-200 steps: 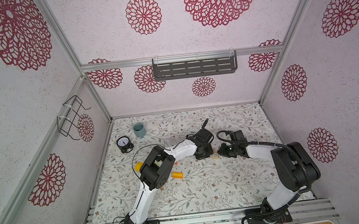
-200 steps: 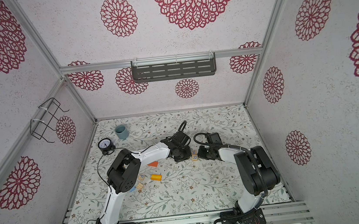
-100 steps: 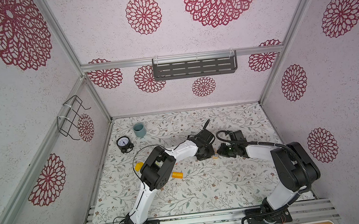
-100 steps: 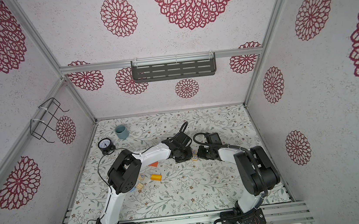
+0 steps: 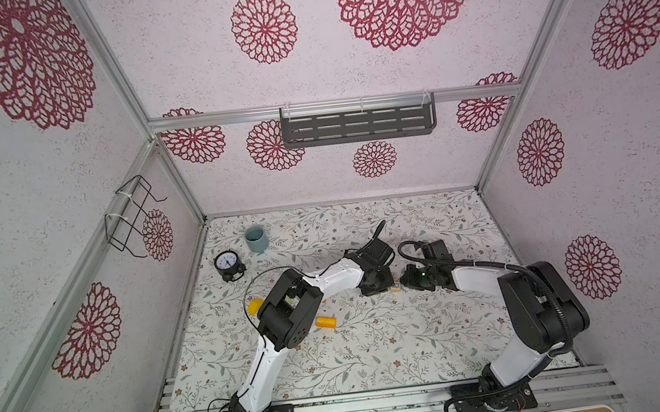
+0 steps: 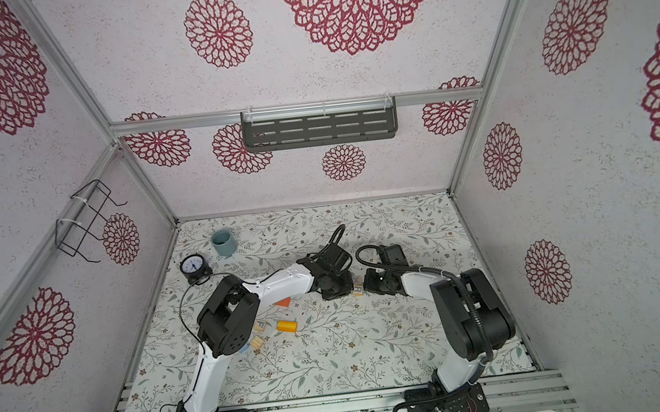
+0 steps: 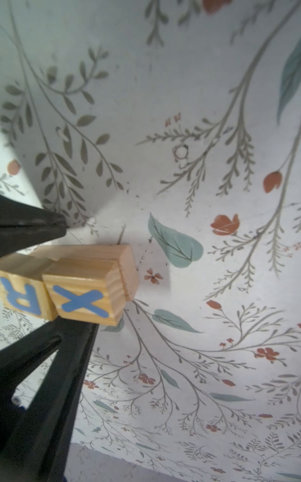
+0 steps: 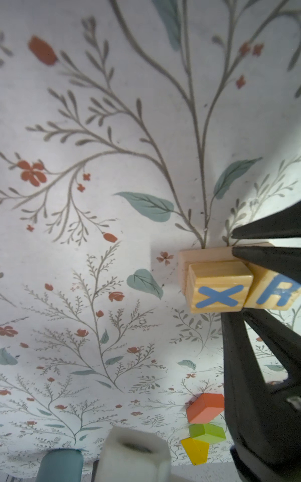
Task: Build the wood block tower
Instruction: 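Press the stacked blocks between both grippers to align them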
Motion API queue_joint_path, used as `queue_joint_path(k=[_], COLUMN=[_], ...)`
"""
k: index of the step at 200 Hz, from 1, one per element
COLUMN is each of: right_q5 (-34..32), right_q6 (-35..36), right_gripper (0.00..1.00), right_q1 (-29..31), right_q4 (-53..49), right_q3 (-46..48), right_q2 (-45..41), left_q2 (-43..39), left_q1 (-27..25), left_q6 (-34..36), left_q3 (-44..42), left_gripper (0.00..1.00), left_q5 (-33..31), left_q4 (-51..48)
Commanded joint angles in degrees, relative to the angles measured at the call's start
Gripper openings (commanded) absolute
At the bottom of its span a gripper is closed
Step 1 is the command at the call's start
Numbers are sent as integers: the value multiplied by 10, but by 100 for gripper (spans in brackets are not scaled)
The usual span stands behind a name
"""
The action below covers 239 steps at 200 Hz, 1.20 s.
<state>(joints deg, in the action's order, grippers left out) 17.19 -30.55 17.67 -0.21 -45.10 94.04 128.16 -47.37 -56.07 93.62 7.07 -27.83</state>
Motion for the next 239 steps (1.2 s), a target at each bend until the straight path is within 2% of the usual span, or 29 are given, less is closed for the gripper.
queue_joint_path(k=[1, 239], right_q5=[-8, -2], right_q6=[6, -2], right_gripper=[12, 12], right_q1=[3, 15], right_q4=[-15, -2], right_q3=[-11, 10], right_q2=[-34, -39], left_q2=[-25, -45], left_q1=[-5, -21], left_q6=[-1, -4], left_q3=[-13, -7], left_gripper=[0, 0], left_q5=[-4, -10], left_q4=[0, 1])
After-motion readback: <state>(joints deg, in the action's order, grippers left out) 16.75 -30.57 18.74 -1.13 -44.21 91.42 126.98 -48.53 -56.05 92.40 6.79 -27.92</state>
